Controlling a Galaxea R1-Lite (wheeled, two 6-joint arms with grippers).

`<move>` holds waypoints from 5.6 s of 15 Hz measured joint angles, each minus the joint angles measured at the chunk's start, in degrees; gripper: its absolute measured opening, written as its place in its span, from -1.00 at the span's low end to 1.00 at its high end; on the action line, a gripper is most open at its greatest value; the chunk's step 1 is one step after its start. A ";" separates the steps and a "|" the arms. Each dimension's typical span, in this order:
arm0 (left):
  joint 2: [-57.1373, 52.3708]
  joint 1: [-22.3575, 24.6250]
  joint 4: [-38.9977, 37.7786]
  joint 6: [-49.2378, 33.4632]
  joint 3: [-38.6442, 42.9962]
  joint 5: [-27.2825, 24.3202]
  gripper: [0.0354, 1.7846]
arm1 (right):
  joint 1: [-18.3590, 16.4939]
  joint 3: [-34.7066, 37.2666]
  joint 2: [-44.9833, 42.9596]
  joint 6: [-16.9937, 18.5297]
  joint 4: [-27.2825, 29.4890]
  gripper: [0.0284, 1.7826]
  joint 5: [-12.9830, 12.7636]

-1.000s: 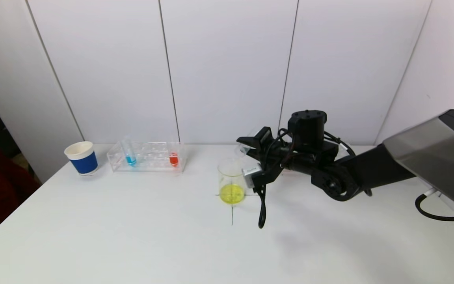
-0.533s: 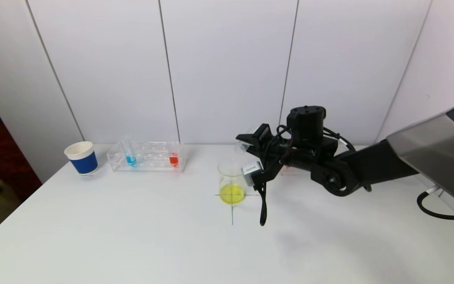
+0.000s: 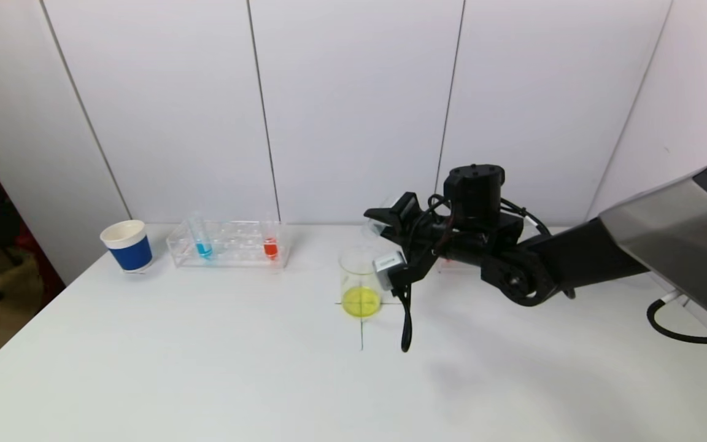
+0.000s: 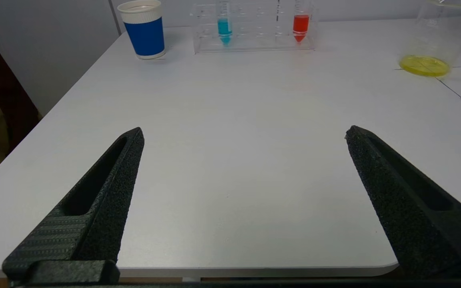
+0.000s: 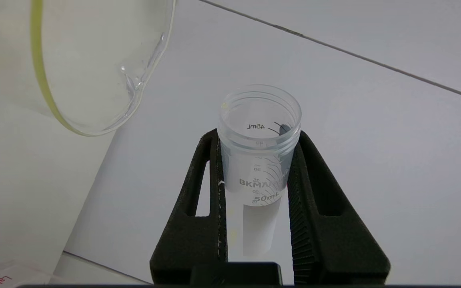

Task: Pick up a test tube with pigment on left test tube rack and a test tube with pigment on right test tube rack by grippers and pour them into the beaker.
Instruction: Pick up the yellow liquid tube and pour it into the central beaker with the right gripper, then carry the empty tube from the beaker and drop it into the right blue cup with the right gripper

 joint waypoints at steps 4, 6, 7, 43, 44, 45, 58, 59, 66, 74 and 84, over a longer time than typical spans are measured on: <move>0.00 0.00 0.00 0.00 0.00 0.02 0.98 | 0.29 3.11 -1.79 14.73 -1.57 -0.47 -0.15; 0.00 0.00 0.00 0.00 0.00 0.02 0.98 | 0.51 3.75 -3.17 25.88 -2.82 -0.47 -1.22; 0.00 0.00 0.00 0.00 0.00 0.02 0.98 | 0.51 3.89 -3.88 31.26 -2.97 -0.47 -2.27; 0.00 0.00 0.00 0.00 0.00 0.02 0.98 | -35.88 -15.13 -15.40 109.58 18.55 -0.47 -18.63; 0.00 0.02 0.00 0.00 0.00 0.02 0.98 | -37.75 -15.99 -14.30 109.70 18.58 -0.47 -17.64; 0.00 0.02 0.00 0.00 0.00 0.00 0.98 | -39.08 -16.68 -13.31 109.73 18.58 -0.47 -16.82; 0.00 0.00 0.00 0.00 0.00 0.02 0.98 | -43.50 -14.93 -1.90 110.11 11.04 -0.47 -16.57; 0.00 0.00 0.00 -0.02 0.00 0.02 0.98 | -43.65 -13.86 -1.51 110.12 10.34 -0.47 -16.54; 0.00 -0.02 0.00 -0.02 0.00 0.02 0.98 | -44.24 -3.50 -0.57 110.06 1.29 -0.47 -16.38; 0.00 -0.02 0.00 0.00 0.00 0.02 0.98 | -45.67 5.71 -0.74 110.58 -4.41 -0.47 -16.13; 0.00 0.00 0.00 0.00 0.00 0.02 0.98 | -45.97 12.70 -0.44 110.64 -10.64 -0.47 -14.58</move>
